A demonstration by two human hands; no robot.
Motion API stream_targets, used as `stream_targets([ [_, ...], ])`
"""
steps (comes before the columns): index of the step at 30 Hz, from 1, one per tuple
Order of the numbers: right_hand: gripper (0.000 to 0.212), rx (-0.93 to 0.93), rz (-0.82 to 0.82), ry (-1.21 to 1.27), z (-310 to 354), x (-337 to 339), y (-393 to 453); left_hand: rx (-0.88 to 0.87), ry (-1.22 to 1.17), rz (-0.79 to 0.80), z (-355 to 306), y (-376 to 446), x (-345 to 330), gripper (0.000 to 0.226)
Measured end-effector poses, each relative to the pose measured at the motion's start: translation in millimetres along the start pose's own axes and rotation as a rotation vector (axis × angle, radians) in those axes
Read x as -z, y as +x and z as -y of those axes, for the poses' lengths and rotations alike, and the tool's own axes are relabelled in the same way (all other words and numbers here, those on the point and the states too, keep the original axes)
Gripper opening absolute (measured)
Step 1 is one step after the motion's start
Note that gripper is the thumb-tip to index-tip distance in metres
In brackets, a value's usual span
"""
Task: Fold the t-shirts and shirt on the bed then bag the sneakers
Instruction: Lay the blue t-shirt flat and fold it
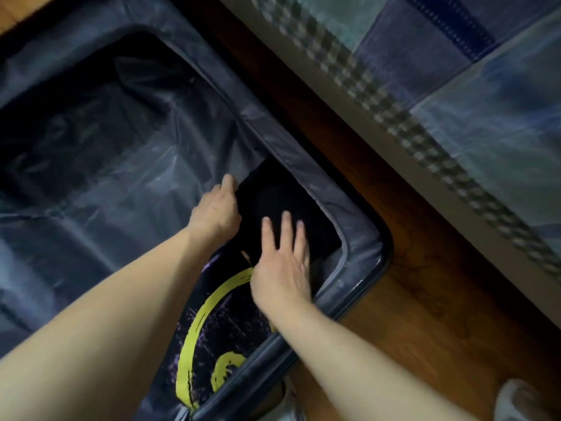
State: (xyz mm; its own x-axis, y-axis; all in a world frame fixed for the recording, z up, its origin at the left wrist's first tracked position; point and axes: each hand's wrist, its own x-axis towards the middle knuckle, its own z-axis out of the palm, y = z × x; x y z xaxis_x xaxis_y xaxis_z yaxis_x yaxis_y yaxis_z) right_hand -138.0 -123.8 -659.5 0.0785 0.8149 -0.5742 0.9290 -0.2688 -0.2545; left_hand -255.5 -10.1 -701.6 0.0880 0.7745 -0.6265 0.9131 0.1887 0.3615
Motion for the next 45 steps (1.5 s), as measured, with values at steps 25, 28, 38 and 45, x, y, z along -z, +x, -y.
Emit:
stream_targets([
  [25, 0.051, 0.333, 0.197, -0.023, -20, 288, -171, 0.243, -0.468, 0.058, -145, -289, 120, 0.046],
  [28, 0.041, 0.236, -0.044, 0.082, -47, 405, -230, 0.141, -0.533, 0.073, -220, -351, 196, 0.034],
  [38, 0.052, 0.279, -0.014, -0.204, -141, 536, -223, 0.188, -0.789, -0.034, -379, -443, 325, 0.021],
  [45, 0.036, 0.334, -0.138, -0.419, -134, 529, -133, 0.398, -0.926, -0.184, -402, -471, 313, 0.021],
])
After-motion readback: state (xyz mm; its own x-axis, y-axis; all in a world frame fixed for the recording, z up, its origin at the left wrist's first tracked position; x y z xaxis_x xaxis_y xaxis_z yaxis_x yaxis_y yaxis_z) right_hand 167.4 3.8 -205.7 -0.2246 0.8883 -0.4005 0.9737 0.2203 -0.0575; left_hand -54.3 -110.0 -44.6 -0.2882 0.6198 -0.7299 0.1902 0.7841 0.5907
